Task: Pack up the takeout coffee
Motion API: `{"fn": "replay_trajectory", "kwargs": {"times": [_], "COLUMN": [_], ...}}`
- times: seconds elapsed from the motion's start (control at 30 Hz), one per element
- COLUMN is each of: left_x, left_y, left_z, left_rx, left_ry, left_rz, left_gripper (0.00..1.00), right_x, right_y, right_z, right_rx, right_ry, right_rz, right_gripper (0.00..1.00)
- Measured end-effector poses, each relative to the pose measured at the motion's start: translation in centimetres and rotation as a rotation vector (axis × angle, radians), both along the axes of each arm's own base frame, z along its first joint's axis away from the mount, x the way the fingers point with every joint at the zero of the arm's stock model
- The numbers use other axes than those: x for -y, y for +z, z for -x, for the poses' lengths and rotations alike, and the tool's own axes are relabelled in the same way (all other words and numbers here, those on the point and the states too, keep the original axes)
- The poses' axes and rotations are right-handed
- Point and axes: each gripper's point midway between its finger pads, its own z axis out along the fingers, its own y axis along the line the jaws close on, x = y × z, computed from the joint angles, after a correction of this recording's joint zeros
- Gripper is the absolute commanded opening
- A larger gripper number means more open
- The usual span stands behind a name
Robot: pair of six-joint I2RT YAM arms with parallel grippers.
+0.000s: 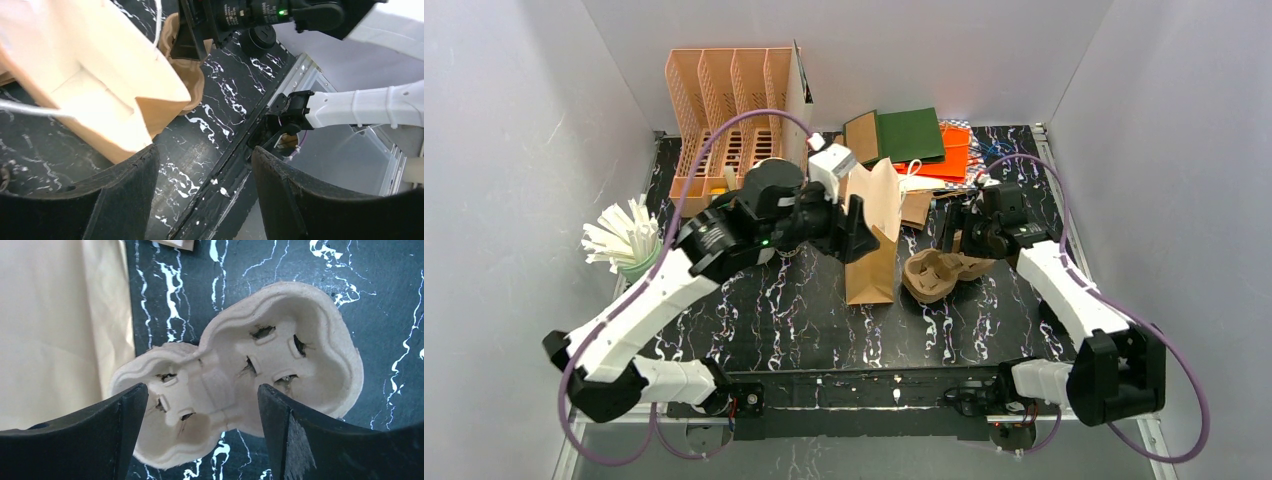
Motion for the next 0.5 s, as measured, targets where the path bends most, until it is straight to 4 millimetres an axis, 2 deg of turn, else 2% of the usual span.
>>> {"fn": "replay_trajectory", "kwargs": {"times": [0.1, 0.2, 0.33, 0.5], "left_x": [-2.1, -4.0, -5.1, -5.6], "left_y": [1.5, 2.9, 2.7, 1.5], "left_z": [0.8, 1.5, 1.7, 1.4], "left_rx": [0.042, 0.084, 0.099, 0.091], "left_ry": [0.035, 0.060, 0.081, 0.103], "left_rz": [0.010, 0.030, 0.011, -0.037], "left_gripper": [0.66, 0.66, 0.66, 0.66], "right_x": [0.0, -0.1, -0.1, 0.4], "right_y": [-1.7, -3.6, -4.7, -5.2], "right_z": [-0.4, -0.2, 0.0, 0.2], "right_rx": [-0.041, -0.097, -0.127, -0.146], "right_ry": [0.012, 0.022, 0.020, -0.014], "right_rz": [0.044, 0.083, 0.128, 0.155], "right_gripper": [0.79, 0.77, 0.72, 0.60]}}
